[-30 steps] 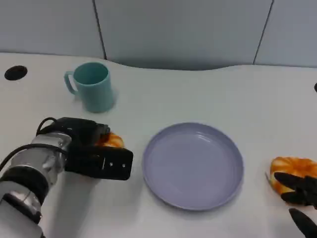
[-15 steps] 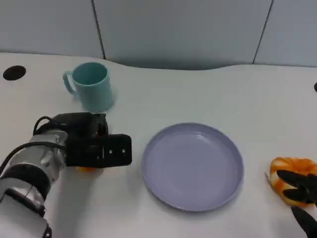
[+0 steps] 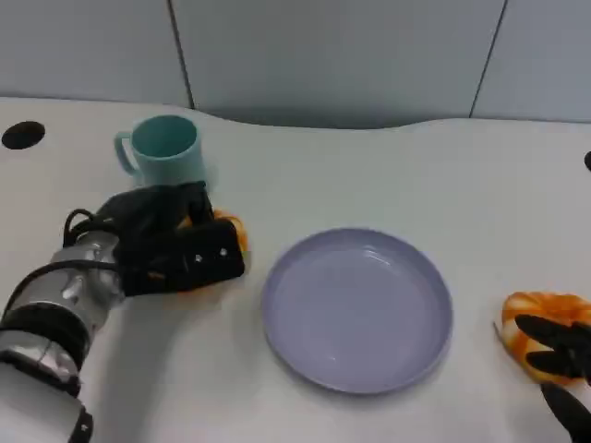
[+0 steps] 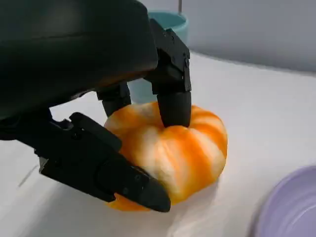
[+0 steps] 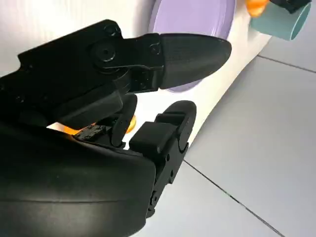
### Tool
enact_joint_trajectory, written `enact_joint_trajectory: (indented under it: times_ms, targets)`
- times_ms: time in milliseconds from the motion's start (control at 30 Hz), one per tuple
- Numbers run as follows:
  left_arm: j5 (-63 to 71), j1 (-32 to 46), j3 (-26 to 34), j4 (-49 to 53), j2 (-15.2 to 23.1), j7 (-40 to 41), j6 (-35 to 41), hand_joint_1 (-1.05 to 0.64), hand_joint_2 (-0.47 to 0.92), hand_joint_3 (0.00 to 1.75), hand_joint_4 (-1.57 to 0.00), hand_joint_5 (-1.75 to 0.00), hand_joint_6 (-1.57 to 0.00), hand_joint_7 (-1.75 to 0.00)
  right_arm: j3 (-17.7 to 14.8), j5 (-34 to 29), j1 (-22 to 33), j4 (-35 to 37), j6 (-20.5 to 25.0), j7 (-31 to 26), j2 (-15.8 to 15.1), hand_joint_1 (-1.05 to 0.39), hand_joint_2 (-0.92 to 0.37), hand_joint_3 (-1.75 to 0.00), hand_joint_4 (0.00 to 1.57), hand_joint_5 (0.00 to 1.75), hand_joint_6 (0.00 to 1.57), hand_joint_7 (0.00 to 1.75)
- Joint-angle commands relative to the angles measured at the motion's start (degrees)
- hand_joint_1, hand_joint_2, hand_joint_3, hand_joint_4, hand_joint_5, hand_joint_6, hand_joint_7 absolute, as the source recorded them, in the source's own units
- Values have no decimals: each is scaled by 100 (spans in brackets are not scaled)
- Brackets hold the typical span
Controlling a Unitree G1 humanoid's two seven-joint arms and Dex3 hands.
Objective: Grasp the bread from the table and place it into the plate.
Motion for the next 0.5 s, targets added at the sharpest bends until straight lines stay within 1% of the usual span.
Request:
enact_joint_trajectory:
  times_ms: [33, 133, 167, 267, 367, 500]
  targets:
    - [-297, 11, 271, -173, 293, -175, -542, -13, 88, 7, -81, -175, -64, -175, -20, 39, -36, 33, -30, -57, 18, -43, -92, -40, 70, 46, 78, 1]
    - [-566, -26, 464, -660, 506, -608, -881, -18, 88, 8, -81, -175, -62, -175, 11, 102, -75, 1, 117, -42, 93, -43, -92, -39, 71, 46, 78, 1]
    - [-631, -21, 504, -797, 553, -712, -979, -17, 88, 8, -79, -175, -59, -175, 21, 104, -82, -14, 161, -42, 112, -43, -92, -39, 70, 46, 78, 1]
    - [-692, 15, 535, -1078, 601, -869, -1191, -17, 89, 8, -78, -175, -57, -175, 33, 75, -103, -7, 173, -44, 130, -43, -92, -38, 71, 45, 78, 1]
    - [-660, -13, 462, -1374, 576, -1007, -1493, -16, 89, 8, -77, -175, -57, -175, 57, 38, -137, 57, 86, -48, 131, -42, -92, -38, 71, 44, 78, 1]
    - [-673, -127, 358, -1410, 396, -1290, -1857, -15, 91, 8, -78, -175, -56, -175, 99, 21, -114, -5, 170, -48, 154, -42, -92, -38, 72, 44, 78, 1]
